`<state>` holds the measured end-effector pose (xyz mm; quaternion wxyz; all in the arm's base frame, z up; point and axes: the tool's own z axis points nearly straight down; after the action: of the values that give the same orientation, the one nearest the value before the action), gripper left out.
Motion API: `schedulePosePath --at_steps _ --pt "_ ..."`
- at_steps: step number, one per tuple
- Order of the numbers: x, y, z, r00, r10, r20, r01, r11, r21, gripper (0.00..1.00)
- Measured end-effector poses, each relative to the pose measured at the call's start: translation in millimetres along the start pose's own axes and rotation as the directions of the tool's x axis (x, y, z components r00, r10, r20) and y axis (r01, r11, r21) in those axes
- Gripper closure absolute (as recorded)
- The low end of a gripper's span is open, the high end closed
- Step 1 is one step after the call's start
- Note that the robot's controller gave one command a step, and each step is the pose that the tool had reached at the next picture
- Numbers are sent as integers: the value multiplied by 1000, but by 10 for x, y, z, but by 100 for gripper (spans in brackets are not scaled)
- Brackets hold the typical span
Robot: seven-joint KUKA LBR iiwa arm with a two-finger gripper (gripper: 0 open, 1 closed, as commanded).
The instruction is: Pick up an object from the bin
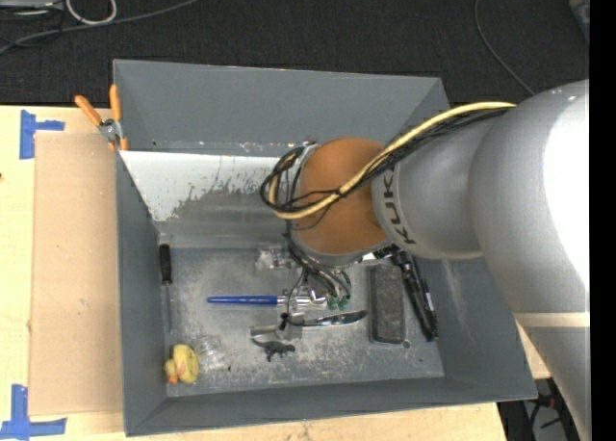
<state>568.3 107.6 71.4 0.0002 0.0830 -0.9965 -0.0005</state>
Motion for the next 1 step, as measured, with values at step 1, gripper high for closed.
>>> schedulePosePath --at_steps 1 --pt "-26 -278 10 962 -275 2 275 962 -3 100"
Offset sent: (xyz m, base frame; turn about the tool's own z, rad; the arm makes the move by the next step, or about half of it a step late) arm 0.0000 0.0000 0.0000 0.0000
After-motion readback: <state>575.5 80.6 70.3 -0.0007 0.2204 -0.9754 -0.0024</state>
